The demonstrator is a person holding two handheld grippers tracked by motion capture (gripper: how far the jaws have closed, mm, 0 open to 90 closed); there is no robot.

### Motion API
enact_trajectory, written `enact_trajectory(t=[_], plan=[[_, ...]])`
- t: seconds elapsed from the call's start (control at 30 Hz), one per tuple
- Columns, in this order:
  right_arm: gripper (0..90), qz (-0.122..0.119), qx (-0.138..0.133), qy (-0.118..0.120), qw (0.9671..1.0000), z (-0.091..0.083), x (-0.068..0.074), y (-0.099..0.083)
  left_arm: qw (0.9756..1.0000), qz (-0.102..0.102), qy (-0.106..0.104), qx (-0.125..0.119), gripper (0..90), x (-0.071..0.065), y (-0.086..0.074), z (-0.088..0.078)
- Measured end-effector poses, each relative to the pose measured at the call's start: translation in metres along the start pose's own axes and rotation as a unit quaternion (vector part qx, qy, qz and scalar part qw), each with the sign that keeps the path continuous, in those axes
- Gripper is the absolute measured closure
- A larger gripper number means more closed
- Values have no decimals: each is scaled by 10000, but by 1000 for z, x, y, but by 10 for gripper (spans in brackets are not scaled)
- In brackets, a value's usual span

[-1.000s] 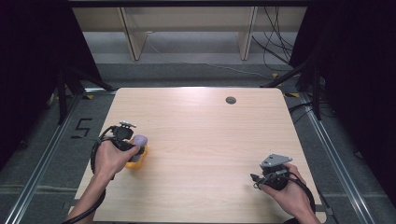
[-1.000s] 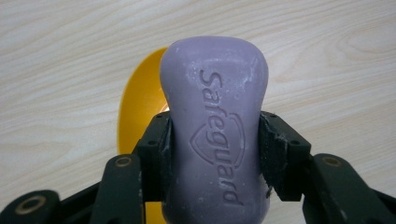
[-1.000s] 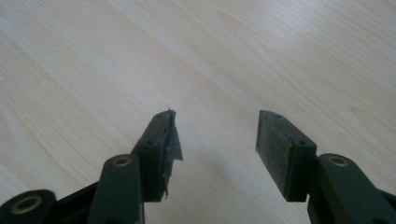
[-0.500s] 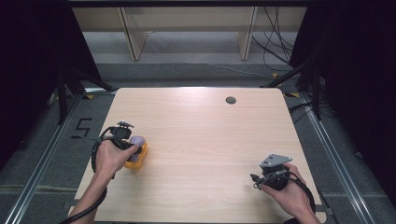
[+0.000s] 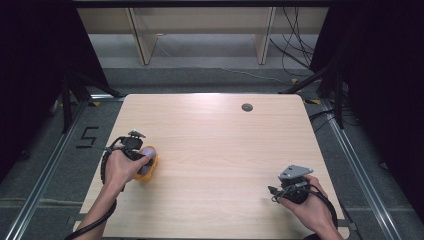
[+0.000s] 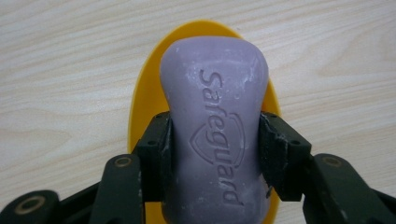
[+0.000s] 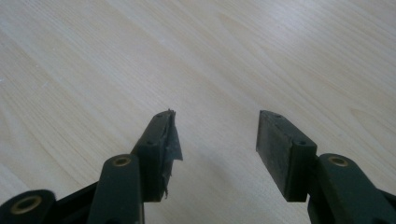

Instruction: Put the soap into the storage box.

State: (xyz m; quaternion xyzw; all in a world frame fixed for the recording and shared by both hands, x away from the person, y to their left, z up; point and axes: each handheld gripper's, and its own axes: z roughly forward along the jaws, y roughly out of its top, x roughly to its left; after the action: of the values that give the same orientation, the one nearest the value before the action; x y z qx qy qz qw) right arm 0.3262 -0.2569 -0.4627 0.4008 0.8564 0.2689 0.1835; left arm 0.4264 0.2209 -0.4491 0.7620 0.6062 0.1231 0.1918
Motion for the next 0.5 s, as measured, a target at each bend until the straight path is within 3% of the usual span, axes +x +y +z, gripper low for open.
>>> enact_trajectory(t=[0.27, 0.3, 0.43, 0.5], plan=[[479, 83, 21, 8, 10000, 0, 1, 0, 9998, 90, 15, 157, 478, 3, -1, 4], [479, 3, 6, 1, 10000, 0, 0, 0, 10000, -13, -5, 59, 479, 3, -1, 4], [479, 5, 8, 7, 10000, 1, 0, 0, 9999, -20, 25, -122, 480, 4, 3, -7], [478, 3, 8, 12, 10000, 0, 0, 0, 9998, 79, 56, -164, 469, 6, 5, -12]])
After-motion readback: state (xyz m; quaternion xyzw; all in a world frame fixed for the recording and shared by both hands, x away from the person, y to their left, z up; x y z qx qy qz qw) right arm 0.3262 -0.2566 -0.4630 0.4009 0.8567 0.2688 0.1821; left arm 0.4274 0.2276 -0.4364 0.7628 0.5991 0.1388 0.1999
